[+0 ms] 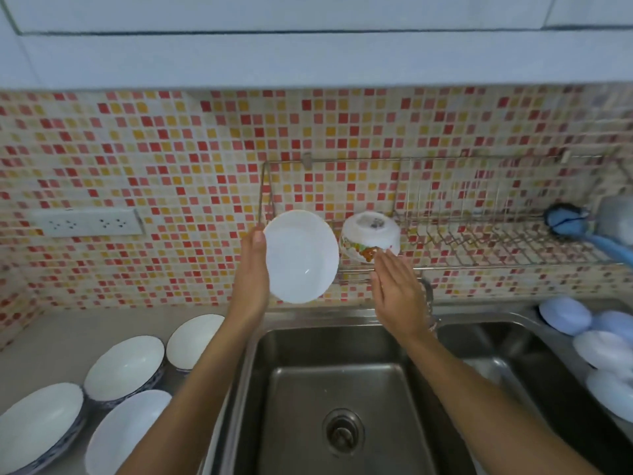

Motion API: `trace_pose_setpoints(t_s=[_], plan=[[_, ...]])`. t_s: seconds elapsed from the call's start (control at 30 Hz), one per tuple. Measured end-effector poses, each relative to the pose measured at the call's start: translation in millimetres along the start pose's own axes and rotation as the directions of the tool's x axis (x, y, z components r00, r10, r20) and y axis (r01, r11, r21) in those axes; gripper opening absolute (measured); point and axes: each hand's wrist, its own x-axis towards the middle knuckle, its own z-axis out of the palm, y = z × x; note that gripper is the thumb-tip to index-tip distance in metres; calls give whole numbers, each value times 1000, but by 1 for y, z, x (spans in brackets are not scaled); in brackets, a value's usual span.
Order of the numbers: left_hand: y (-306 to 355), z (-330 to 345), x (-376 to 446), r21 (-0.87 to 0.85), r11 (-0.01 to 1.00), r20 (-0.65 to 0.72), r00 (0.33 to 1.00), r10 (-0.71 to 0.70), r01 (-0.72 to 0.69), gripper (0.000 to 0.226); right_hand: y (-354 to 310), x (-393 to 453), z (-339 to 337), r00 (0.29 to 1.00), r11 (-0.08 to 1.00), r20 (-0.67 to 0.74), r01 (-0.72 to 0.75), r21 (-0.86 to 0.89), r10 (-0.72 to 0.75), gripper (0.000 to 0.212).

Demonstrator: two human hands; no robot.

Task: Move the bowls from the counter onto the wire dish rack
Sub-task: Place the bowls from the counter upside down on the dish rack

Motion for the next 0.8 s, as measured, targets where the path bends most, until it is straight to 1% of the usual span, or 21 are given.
trace_pose_setpoints(t_s=[0.07,0.1,0.17,0.2,0.3,0.4,0.47,0.57,0.7,0.8], plan=[[12,13,12,152,977,-12,989,151,-147,62,1,-1,10,996,999,-91,23,25,-21,36],[14,20,20,223,956,-12,980,199,-191,62,0,-2,14,991,999,-132,29,30,-25,35],[9,34,37,370,894,24,964,264,-254,61,0,-1,17,982,999,-185,38,37,-31,34],[4,41,45,447,847,68,956,287,-286,61,2,-1,18,979,998,-200,54,32,-46,35],[-15,54,62,635,690,220,938,268,-346,64,6,-1,18,973,994,-207,110,4,-106,36],[-24,64,68,750,541,269,923,275,-380,68,8,-1,20,974,995,-205,100,19,-94,37],[-29,65,72,784,455,313,901,300,-423,68,5,-1,22,975,996,-211,86,38,-76,38],[-36,68,78,800,414,342,897,279,-434,68,6,-3,25,974,996,-215,83,45,-72,39],[-36,75,80,788,456,332,909,253,-414,68,9,-3,28,971,995,-225,89,36,-79,38],[-38,76,83,789,454,353,910,218,-415,65,8,-2,28,966,996,-248,83,31,-73,37]])
